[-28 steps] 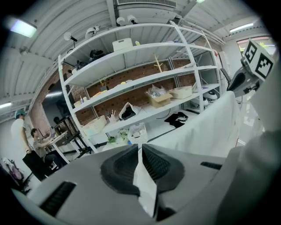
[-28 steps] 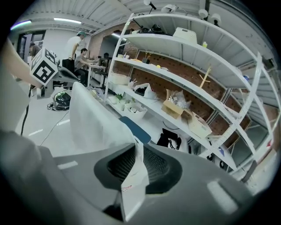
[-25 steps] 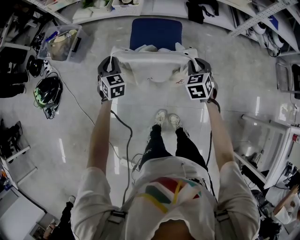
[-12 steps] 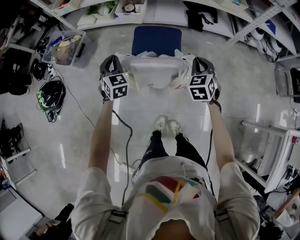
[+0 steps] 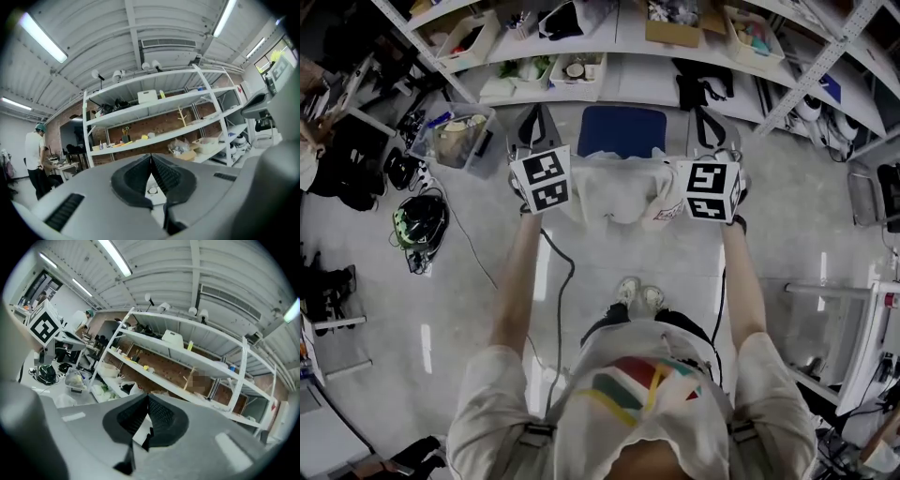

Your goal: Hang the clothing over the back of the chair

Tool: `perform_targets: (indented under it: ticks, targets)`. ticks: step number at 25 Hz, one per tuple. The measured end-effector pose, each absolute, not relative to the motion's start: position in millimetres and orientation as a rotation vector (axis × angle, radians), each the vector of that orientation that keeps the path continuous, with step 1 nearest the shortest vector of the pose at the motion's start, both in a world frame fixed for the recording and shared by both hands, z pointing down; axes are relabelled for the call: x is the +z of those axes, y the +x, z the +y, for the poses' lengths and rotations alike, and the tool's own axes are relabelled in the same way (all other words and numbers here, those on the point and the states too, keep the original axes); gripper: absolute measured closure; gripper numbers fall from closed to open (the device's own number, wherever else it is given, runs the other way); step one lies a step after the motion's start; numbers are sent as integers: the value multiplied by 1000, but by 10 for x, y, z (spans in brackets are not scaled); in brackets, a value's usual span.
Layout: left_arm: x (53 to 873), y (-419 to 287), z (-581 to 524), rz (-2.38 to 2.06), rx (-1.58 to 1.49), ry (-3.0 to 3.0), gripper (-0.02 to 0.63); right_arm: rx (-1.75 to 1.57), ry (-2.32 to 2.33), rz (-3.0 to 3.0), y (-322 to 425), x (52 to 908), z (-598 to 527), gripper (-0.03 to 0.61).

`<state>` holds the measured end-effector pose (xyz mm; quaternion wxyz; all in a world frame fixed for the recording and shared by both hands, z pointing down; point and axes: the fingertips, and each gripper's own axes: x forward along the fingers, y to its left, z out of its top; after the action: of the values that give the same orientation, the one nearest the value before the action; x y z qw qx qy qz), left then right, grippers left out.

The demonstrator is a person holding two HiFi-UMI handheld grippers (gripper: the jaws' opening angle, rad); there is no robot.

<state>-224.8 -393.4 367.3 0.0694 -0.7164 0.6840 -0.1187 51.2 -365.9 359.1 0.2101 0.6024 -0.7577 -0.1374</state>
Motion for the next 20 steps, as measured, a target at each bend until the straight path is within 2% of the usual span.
perform_targets:
  ticks: [8, 11, 20]
  targets:
    - [2634, -1756, -3120, 2005, -35, -2186, 600, -456, 1791, -2298, 380, 2671, -2988, 574]
    - [2594, -1663, -2838, 2018, 47, -2233, 600, -437, 1776, -2366, 293, 2617, -2669, 574]
    - [2652, -1543, -2295, 2059, 34, -2239, 600, -441, 1722, -2423, 148, 2746, -2233, 574]
